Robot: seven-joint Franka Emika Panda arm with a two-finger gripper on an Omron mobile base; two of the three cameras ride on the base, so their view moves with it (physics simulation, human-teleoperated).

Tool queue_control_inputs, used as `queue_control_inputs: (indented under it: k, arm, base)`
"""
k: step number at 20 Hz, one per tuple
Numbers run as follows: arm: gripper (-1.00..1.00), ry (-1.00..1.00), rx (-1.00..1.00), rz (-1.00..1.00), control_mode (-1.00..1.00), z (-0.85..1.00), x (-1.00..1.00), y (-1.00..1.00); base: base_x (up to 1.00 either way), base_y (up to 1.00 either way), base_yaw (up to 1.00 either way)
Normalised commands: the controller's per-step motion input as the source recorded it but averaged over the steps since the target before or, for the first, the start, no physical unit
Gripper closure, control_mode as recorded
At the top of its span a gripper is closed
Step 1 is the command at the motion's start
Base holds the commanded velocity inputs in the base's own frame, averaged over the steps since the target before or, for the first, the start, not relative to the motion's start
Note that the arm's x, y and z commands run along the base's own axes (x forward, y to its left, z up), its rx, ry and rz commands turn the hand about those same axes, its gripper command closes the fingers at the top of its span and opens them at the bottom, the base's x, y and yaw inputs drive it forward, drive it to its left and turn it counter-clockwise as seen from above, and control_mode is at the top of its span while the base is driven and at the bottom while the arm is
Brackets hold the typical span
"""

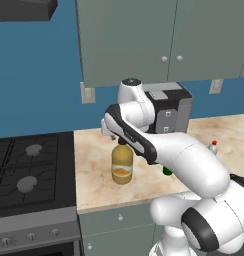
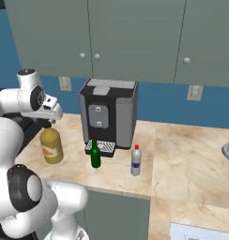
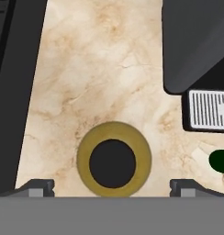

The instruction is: Place the drinks on the dining counter in a tight cluster.

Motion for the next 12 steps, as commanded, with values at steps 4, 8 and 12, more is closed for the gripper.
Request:
queue_control_inputs:
  k: [4, 8, 12]
  arm:
    - [-1.00, 0.00, 0.00, 0.00, -1.00, -0.14, 0.06, 0.00]
    - [-1.00, 0.00, 0.00, 0.00, -1.00, -0.15, 0.00, 0.00]
    - [-1.00, 0.00, 0.00, 0.00, -1.00, -0.15, 0.00, 0.00]
  base:
    - [0.00, 0.00, 0.00]
    - [0.00, 0.00, 0.00]
    - [0.00, 0.00, 0.00]
